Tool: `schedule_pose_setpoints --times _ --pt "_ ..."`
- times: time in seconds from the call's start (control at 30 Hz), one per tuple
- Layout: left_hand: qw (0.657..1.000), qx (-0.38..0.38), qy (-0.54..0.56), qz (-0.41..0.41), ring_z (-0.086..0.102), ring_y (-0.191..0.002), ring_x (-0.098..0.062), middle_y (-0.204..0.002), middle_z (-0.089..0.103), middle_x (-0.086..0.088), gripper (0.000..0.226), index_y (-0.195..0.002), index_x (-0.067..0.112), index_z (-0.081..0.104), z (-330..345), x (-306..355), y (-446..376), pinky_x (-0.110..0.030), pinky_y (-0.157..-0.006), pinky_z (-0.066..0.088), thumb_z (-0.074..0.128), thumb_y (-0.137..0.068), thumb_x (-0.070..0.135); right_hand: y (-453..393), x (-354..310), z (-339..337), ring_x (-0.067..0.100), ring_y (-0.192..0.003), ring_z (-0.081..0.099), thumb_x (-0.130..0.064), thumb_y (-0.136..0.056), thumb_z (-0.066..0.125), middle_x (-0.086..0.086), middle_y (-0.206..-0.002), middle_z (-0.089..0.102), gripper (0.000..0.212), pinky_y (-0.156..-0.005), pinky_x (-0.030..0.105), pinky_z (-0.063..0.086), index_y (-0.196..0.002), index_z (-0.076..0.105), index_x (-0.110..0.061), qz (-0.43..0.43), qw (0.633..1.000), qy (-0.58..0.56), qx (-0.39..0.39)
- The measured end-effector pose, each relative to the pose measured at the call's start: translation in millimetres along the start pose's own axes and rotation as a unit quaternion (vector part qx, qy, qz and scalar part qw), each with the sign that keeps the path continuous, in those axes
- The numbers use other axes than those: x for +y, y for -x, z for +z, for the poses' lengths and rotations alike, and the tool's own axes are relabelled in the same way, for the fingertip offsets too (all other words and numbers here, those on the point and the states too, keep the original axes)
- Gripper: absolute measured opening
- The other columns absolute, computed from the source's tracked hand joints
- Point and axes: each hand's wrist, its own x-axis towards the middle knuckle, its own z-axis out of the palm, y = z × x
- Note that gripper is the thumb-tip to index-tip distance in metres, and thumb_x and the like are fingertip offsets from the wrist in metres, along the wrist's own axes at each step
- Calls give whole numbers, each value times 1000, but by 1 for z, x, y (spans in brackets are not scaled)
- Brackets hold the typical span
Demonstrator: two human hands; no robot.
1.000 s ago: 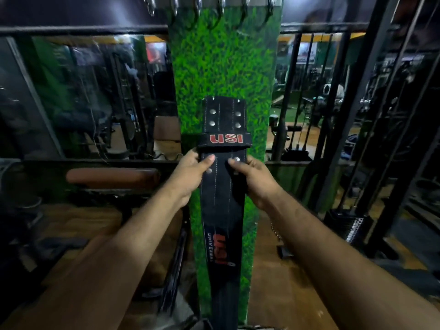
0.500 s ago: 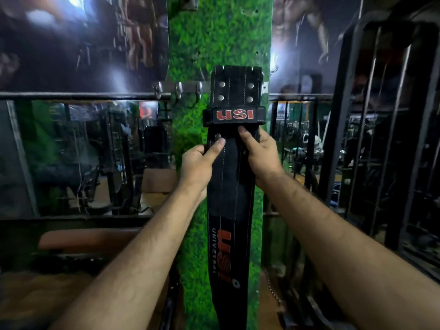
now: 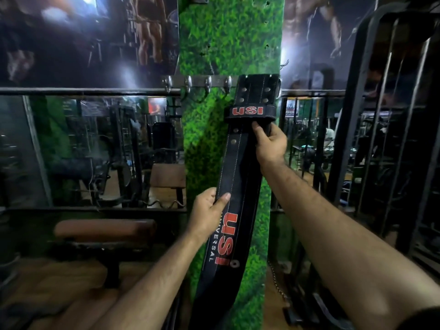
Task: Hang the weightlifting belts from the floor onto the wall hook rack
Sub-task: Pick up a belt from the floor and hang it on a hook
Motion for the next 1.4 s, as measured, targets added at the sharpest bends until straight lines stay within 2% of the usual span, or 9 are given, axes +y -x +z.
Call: schedule_pose_setpoints --times 0.1,0.17,0.27,0.4,0.67,0.8,1.07,1.27,1.4 --pt "994 -63 -23 -87 73 -88 -37 -97 78 -13 25 -103 9 71 -16 -13 15 -49 -78 58 67 -95 32 -3 2 -7 12 -87 71 -21 -95 69 0 -96 77 12 -88 37 61 -103 71 -13 17 998 -55 7" --pt "990 -84 -39 -105 70 -92 -21 -102 76 -4 51 -105 7 69 -23 1 7 -40 -84 55 71 -86 55 -3 3 -10 19 -92 74 -20 -96 69 6 -101 78 12 -87 38 61 -105 70 -12 50 994 -95 -15" --pt "996 -59 2 -63 65 -72 4 -77 73 15 25 -90 16 66 -23 50 -34 -21 -69 52 60 -99 38 4 7 -8 27 -93 73 -21 -96 68 14 -104 77 8 -87 44 61 -100 71 -14 74 987 -128 -66" --pt "998 -22 57 -11 67 -84 -26 -91 70 -16 19 -94 7 63 -4 77 -74 -49 -80 58 63 -98 26 3 -3 -3 21 -91 71 -16 -97 66 13 -102 75 6 -82 34 61 -100 70 -12 20 991 -114 -69" --pt "996 -26 49 -65 70 -87 -32 -102 75 -25 39 -105 -1 67 9 -16 -10 -48 -81 57 68 -94 37 0 12 -9 -3 -70 67 -32 -91 72 -14 -77 73 10 -73 25 59 -83 69 -26 -48 996 67 19" --pt "992 -68 -55 -96 67 -79 -29 -93 71 -29 87 -95 -3 64 -10 -35 10 -42 -76 54 63 -71 80 8 21 -9 7 -82 71 -27 -92 72 -5 -89 76 16 -81 30 60 -98 72 -13 -17 1000 18 11" --pt "994 -27 57 -92 62 -121 -16 -132 67 4 76 -136 14 57 -13 74 -60 -40 -102 45 68 -81 66 22 19 -2 15 -82 67 -17 -99 64 7 -90 73 17 -74 30 57 -101 70 -1 20 993 -38 -113" --pt "985 85 141 -48 71 -87 -24 -93 78 -3 12 -91 19 74 0 89 -81 -22 -52 41 81 -81 20 45 13 -1 -2 -73 68 -17 -99 63 -3 -88 73 9 -69 19 55 -101 69 -10 24 983 -5 -180" --pt "978 102 176 -33 72 -94 -40 -96 78 -15 13 -85 13 77 -3 77 -72 -57 -74 57 84 -75 15 111 54 -23 1 -78 72 -8 -90 74 -4 -92 76 15 -73 21 57 -105 71 -11 93 975 -19 -201"
